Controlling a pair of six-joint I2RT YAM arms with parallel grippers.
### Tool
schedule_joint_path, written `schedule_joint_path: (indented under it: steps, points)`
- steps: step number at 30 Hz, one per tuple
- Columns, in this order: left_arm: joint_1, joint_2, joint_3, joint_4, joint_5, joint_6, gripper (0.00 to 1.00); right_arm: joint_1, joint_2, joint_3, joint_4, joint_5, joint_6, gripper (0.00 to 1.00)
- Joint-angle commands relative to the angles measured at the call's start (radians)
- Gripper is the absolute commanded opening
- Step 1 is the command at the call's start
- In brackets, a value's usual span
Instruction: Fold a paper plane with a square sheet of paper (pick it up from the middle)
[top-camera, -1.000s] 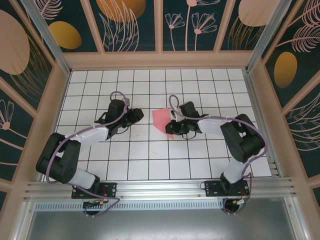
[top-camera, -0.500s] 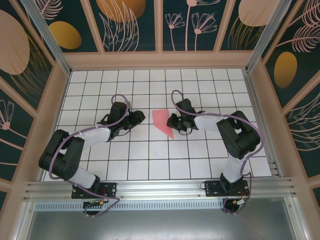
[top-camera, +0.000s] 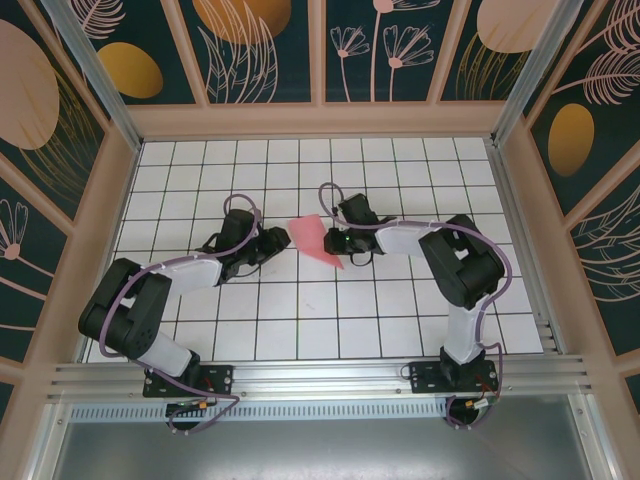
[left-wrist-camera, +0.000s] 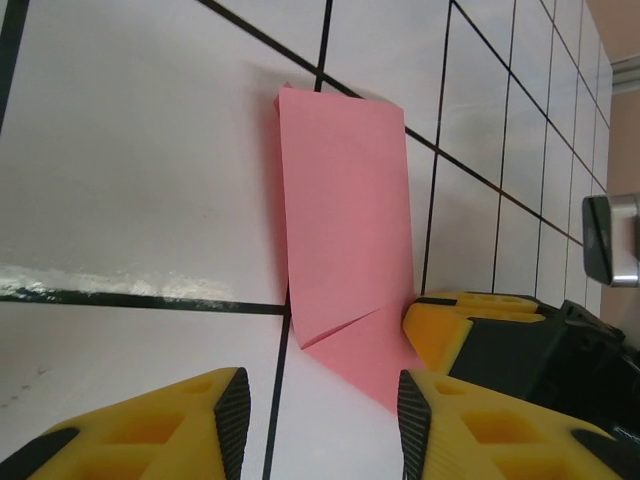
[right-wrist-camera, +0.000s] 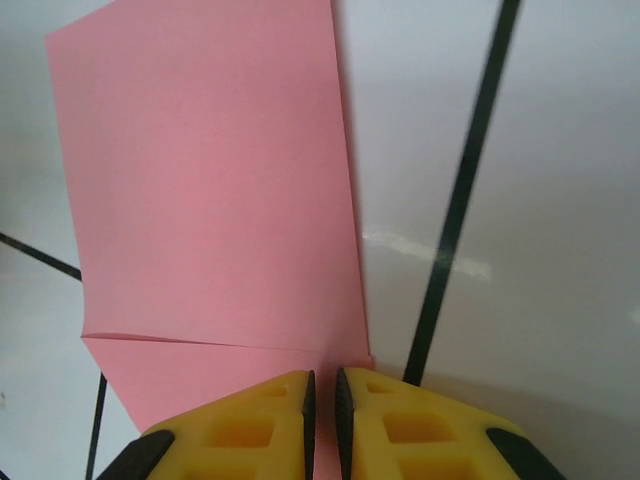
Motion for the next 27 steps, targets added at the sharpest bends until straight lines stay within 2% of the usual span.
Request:
schedule_joint_path:
  steps: [1,12,21,27]
  points:
    - [-0.02,-0.009,-0.029,0.033,0.023,-0.036,0.47,0.02,0.038,-0.023,-0.072,0.006,-0.139,0.18]
    - [-0.079,0.087,0.005,0.108,0.061,-0.099,0.49,0.005,0.047,-0.027,-0.057,-0.058,-0.129,0.17]
    - [-0.092,0.154,0.058,0.105,0.054,-0.12,0.46,-0.014,0.033,-0.053,-0.024,-0.114,-0.116,0.17]
    - [-0.097,0.167,0.086,0.078,0.038,-0.125,0.48,-0.021,0.018,-0.068,-0.01,-0.141,-0.109,0.17]
